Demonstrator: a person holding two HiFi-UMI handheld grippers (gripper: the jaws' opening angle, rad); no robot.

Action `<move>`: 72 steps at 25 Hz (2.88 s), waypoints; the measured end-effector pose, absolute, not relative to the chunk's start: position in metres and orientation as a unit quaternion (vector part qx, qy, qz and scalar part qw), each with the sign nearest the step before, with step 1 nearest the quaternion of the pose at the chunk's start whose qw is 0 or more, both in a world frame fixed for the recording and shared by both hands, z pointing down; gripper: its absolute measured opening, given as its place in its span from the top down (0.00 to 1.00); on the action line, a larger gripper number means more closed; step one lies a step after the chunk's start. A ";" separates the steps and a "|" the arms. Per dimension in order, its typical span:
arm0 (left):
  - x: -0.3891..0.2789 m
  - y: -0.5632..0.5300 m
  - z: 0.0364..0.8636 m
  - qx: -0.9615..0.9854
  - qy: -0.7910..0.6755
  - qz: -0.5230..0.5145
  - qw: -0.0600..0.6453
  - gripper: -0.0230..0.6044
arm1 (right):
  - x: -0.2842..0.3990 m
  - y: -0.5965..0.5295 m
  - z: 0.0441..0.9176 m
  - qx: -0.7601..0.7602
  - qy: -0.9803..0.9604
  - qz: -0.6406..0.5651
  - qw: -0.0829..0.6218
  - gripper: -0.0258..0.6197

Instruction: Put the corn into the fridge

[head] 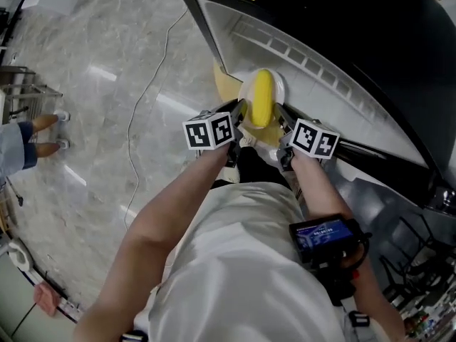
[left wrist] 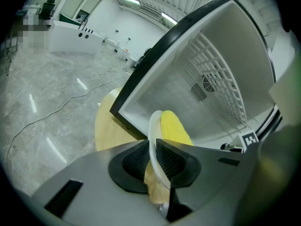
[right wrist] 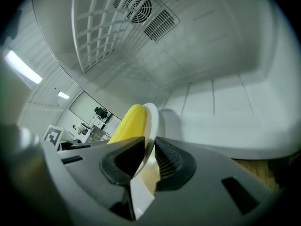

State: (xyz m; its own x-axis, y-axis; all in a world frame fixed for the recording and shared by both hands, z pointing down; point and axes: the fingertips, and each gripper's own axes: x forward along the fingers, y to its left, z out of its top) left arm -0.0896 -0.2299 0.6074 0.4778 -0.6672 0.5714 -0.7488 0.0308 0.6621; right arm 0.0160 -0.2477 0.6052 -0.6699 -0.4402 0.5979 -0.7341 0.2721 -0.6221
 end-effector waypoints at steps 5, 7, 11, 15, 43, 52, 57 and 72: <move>-0.097 -0.240 0.611 0.690 -0.519 0.024 0.503 0.89 | 0.008 -0.259 0.608 0.381 -0.787 0.458 0.161 0.87; -0.097 -0.244 0.613 0.687 -0.526 0.020 0.501 0.89 | 0.007 -0.265 0.610 0.383 -0.790 0.449 0.167 0.87; -0.094 -0.249 0.618 0.684 -0.535 0.024 0.495 0.88 | 0.010 -0.273 0.612 0.396 -0.787 0.439 0.177 0.87; -0.087 -0.258 0.617 0.691 -0.534 0.027 0.487 0.88 | 0.016 -0.282 0.611 0.412 -0.782 0.431 0.180 0.87; -0.065 -0.327 0.630 0.713 -0.539 0.119 0.432 0.88 | 0.034 -0.346 0.622 0.475 -0.760 0.380 0.227 0.87; -0.058 -0.342 0.632 0.724 -0.515 0.159 0.431 0.88 | 0.039 -0.355 0.627 0.476 -0.754 0.374 0.255 0.86; -0.057 -0.345 0.632 0.729 -0.505 0.178 0.426 0.87 | 0.040 -0.356 0.630 0.480 -0.748 0.378 0.258 0.85; -0.067 -0.339 0.627 0.735 -0.535 0.147 0.390 0.80 | 0.045 -0.355 0.624 0.524 -0.742 0.352 0.226 0.84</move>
